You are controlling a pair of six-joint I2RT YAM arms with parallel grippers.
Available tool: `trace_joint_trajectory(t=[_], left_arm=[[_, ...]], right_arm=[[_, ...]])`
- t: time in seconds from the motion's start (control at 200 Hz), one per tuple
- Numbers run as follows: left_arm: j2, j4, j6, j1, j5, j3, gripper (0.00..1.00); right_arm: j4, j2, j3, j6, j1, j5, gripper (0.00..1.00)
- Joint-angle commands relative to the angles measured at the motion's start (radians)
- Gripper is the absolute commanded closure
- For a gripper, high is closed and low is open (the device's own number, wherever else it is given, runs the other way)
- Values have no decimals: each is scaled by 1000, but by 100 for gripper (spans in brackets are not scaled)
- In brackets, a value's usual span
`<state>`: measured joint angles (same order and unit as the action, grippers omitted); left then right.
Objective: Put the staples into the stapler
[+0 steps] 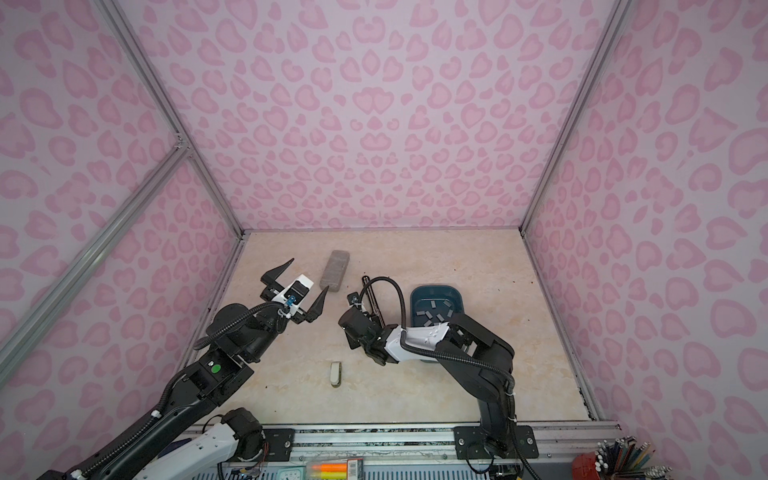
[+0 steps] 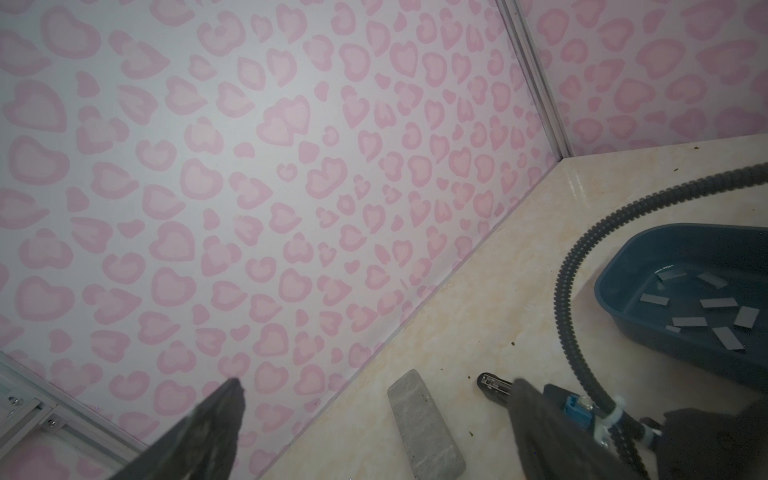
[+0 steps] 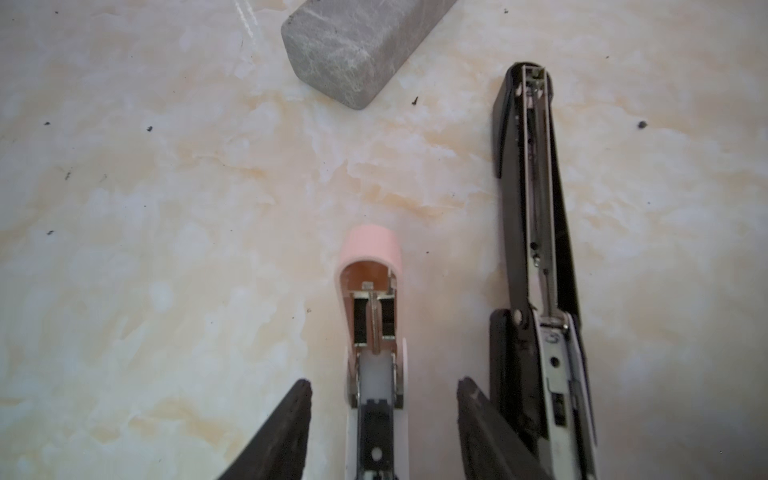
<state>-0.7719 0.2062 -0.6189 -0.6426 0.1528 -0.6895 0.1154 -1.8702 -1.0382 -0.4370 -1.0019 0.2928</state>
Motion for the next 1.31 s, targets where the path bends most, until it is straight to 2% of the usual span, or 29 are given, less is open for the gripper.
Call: trace_joint_trajectory(t=[0.0, 0.11, 0.32, 0.75, 1.005, 1.3], left_arm=[[-12, -1, 3, 1, -5, -18, 2], [-21, -5, 13, 1, 15, -33, 2], [-21, -10, 5, 1, -45, -41, 2], [-57, -85, 12, 3, -4, -90, 2], [-87, -109, 0, 4, 8, -98, 2], [-119, -157, -71, 5, -23, -79, 2]], right_arm=[[27, 41, 29, 25, -1, 19, 42], [25, 132, 75, 37, -1, 48, 41], [50, 328, 197, 54, -1, 98, 37], [47, 629, 360, 78, 36, 155, 29], [54, 751, 436, 71, 98, 138, 26], [66, 808, 477, 63, 141, 115, 24]])
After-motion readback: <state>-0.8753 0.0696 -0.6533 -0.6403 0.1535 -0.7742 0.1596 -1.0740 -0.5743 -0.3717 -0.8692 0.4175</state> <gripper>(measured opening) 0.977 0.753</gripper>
